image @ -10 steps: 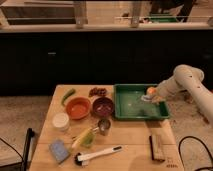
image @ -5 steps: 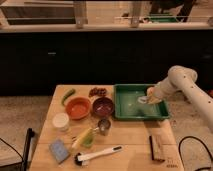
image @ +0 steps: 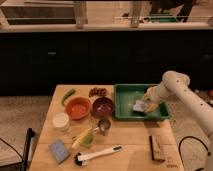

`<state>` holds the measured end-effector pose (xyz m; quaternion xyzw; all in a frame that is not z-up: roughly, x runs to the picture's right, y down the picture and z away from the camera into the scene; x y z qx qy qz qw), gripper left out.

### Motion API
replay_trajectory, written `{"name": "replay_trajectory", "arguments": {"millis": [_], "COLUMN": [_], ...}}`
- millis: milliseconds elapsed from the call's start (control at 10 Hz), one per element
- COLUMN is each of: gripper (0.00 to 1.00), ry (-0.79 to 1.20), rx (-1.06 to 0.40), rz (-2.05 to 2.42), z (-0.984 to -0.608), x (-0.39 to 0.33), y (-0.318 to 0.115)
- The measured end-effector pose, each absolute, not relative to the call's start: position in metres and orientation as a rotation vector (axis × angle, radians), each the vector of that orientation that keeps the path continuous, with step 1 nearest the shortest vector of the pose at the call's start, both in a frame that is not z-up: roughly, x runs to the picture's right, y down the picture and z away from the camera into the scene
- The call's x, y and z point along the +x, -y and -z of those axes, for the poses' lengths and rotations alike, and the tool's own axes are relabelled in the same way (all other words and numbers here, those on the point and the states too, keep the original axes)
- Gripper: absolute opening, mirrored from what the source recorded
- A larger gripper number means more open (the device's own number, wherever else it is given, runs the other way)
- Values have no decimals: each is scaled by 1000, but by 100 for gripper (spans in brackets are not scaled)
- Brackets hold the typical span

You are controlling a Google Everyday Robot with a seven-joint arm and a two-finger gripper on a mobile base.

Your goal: Place towel in tray

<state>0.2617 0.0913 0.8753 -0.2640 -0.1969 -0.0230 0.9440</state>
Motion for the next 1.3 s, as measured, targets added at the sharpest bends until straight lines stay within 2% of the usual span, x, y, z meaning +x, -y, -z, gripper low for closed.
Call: {"name": "replay_trajectory", "arguments": {"millis": [400,1300], "gripper": [80,80], "ry": [407,407], "rx": [-526,-455], "rz": [44,36], "z": [-880,-850], "x": [261,276], "y": [-89,-61]}}
